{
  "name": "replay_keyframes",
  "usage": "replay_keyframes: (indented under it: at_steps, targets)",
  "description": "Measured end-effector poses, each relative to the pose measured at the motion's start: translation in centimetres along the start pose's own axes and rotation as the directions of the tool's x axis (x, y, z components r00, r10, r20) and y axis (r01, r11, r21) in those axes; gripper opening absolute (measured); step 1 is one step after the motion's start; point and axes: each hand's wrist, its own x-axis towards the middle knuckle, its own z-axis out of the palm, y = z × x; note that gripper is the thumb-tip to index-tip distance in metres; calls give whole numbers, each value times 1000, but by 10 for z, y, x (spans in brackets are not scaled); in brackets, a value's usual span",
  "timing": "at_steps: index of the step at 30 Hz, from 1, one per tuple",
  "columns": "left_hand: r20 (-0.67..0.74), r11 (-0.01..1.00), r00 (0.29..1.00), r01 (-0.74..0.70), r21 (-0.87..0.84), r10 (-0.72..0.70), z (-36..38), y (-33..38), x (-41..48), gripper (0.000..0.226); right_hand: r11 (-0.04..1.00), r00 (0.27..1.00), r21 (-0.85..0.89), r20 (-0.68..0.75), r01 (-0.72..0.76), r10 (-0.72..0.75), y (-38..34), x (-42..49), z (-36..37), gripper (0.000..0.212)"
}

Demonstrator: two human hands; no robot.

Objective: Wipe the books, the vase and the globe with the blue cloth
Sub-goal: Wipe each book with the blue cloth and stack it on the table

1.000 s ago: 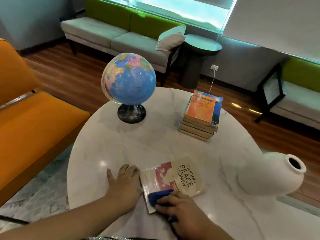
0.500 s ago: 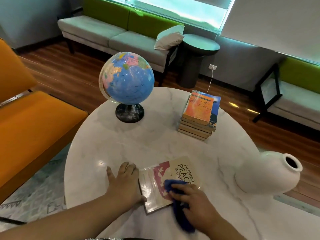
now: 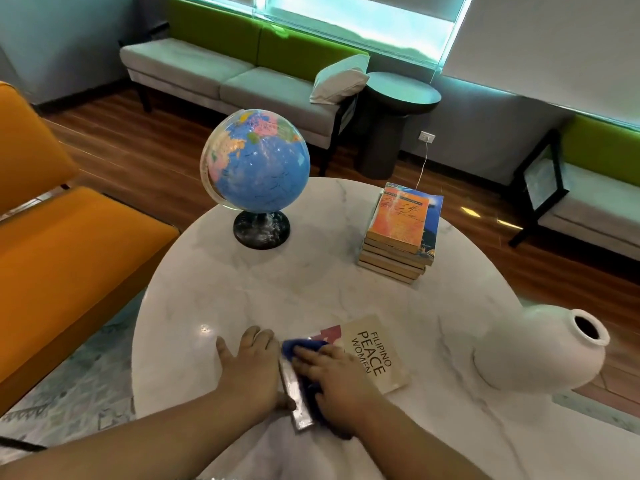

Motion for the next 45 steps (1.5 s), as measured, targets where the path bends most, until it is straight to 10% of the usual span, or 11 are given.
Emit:
replay_keyframes:
  at_steps: [5,11,19,26,32,45]
  targets:
    - [7,1000,1000,-5,17,5,-1,0,-2,111,935,935,-11,-7,-353,353,42,9,-23,62]
    - [39,999,999,9,35,-10,-4,3,2,112,999,998,-30,54,-15,17,-4,-7,-7,67]
    - [15,999,1000,-2,36,1,-4,1,-2,110,888,887,18,-48,-459,459,74,-11,-23,62]
    - [33,996,999,-23,83,20,-4,1,3,109,987,987,4,-6,-158,158,36,-44,8,66]
    - [45,989,994,-100,112,95,-7,5,8,107,912,903,1,-136,-411,407,71,-63,5,60]
    - [81,980,993,-102,172,89,-15,15,17,100,939,928,-79,-201,-334,313,67,-80,5,56]
